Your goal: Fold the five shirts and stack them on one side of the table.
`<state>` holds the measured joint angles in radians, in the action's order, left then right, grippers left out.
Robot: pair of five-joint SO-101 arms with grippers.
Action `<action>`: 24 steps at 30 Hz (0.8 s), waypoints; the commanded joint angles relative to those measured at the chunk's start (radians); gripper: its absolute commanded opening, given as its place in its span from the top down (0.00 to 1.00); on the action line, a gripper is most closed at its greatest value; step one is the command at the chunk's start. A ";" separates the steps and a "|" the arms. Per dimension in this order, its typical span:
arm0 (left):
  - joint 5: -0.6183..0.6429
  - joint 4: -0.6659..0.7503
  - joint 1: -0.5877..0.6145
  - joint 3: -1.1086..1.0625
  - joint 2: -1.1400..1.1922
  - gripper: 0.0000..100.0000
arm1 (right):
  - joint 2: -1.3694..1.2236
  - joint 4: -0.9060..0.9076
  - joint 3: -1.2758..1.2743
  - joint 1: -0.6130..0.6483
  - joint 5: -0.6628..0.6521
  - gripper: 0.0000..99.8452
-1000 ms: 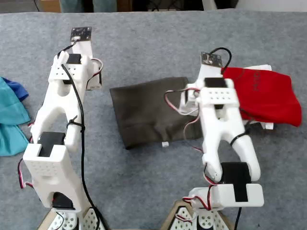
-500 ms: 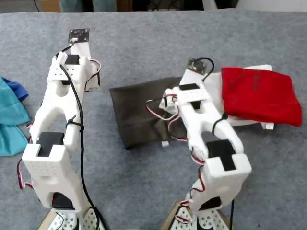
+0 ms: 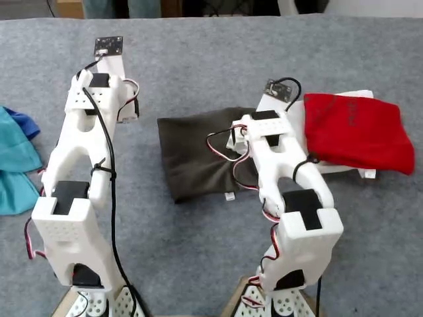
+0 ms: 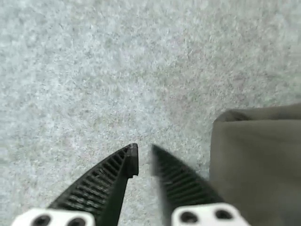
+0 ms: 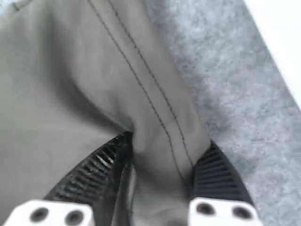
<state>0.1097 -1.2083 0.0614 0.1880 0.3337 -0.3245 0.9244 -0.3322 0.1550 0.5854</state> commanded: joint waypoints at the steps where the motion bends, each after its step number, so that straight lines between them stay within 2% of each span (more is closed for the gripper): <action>1: 0.084 -0.009 -0.024 0.068 -0.060 0.80 | -0.041 -0.003 0.022 0.017 0.006 0.87; 11: 0.316 0.009 -0.156 0.068 -0.044 0.72 | -0.058 0.005 0.027 0.017 0.005 0.87; 15: 0.316 0.005 -0.202 0.047 -0.040 0.72 | -0.064 0.011 0.033 0.015 0.006 0.87; 24: 0.321 0.005 -0.163 -0.007 0.091 0.72 | -0.068 0.018 0.045 0.014 0.005 0.87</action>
<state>0.4166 -1.2083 -0.1135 0.1695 0.4212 -0.3491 0.9444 -0.3015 0.1550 0.5854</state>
